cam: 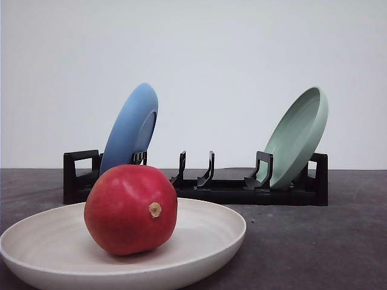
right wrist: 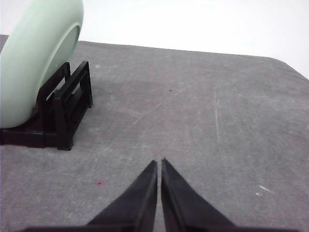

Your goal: Place pomegranate in white plate

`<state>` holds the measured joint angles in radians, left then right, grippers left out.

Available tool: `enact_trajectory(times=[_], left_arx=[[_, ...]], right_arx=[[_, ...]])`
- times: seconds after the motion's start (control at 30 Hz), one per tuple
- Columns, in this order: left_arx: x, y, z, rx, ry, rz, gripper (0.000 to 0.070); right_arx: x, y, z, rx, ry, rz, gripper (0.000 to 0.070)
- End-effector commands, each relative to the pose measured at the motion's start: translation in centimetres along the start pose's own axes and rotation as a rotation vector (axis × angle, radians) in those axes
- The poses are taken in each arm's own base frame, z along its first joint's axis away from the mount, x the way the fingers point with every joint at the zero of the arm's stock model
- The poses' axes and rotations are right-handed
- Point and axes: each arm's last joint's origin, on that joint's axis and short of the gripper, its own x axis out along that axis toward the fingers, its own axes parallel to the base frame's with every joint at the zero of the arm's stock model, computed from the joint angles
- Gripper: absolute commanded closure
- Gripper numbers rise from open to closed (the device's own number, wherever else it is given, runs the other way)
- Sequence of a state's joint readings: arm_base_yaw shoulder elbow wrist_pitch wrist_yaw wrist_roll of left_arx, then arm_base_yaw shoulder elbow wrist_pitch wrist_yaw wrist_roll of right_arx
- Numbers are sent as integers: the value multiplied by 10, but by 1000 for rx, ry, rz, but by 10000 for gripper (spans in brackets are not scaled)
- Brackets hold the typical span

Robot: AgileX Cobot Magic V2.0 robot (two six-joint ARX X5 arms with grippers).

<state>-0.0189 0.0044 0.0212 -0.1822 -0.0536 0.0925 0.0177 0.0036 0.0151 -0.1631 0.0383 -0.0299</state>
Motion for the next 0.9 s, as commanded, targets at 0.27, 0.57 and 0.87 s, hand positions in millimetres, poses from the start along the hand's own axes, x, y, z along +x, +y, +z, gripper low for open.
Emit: enact_trajectory(times=[0.27,0.57,0.87], left_arx=[[1,0,-3,0,12,-2,700],[1,0,-3,0,12,-2,700],[1,0,-3,0,12,-2,700]], right_arx=[[0,0,0,-1,-8,-6,693],[0,0,0,-1,-8,-6,693],[0,0,0,-1,-8,-6,693]])
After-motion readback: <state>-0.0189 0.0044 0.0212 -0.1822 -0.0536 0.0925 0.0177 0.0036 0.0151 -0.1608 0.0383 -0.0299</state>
